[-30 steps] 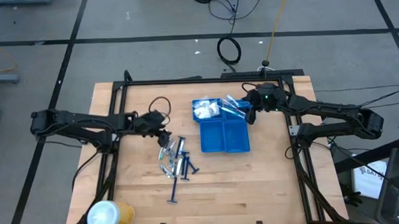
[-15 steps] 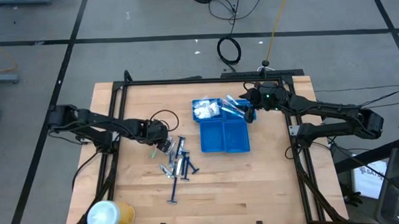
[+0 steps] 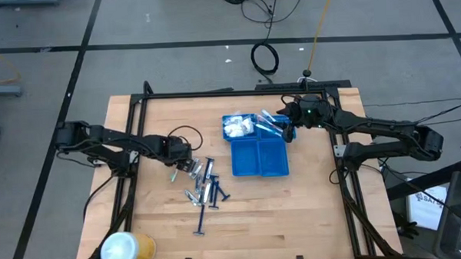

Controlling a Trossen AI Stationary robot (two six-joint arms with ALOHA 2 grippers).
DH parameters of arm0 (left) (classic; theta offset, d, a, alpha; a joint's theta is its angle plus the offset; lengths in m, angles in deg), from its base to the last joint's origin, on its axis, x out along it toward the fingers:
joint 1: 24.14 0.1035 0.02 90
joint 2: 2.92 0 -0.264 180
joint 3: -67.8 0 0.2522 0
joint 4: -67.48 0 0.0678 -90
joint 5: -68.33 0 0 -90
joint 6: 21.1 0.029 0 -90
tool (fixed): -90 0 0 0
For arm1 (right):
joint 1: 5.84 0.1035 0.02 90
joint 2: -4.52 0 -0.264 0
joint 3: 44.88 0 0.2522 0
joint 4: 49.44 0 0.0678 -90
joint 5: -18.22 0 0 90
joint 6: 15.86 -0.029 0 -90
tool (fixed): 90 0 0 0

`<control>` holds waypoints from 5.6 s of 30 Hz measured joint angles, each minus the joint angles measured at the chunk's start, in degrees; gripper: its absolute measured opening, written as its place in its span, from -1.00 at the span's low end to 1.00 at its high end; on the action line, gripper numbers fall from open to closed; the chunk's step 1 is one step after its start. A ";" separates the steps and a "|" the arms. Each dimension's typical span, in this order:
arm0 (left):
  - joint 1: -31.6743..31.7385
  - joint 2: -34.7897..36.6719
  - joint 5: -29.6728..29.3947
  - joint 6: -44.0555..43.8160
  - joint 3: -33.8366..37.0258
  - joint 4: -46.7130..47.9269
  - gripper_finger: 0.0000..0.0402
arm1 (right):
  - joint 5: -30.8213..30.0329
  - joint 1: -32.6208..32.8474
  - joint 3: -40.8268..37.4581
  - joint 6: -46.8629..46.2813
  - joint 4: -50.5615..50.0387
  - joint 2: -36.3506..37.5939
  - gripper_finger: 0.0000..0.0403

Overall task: Pick & Place Travel size toiletries
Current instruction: Put the green toothbrush into the top right blue basket, then put the silver nail cutter into the bottom left blue basket

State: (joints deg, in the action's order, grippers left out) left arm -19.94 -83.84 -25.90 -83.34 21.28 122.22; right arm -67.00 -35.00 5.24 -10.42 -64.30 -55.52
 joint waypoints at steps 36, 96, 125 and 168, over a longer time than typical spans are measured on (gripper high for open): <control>-0.01 9.45 -13.98 55.73 -17.27 -44.36 -0.95 | 3.83 9.20 -0.10 -4.60 23.62 -6.48 0.04; 0.71 -0.80 -9.80 60.69 -17.38 -69.19 -0.18 | 6.05 14.45 5.27 0.80 34.49 -24.96 -0.93; 2.10 0.26 -21.85 54.21 -17.40 -47.48 -0.05 | -4.90 1.75 5.03 -0.57 -16.35 -11.31 -0.63; -6.32 -9.01 -6.49 5.43 -17.38 -0.47 -0.07 | -4.68 14.23 4.98 0.22 -4.09 1.46 -0.15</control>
State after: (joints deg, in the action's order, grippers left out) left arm -26.25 -92.85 -32.39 -77.90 3.91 121.75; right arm -71.68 -20.78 10.23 -10.21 -68.39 -54.06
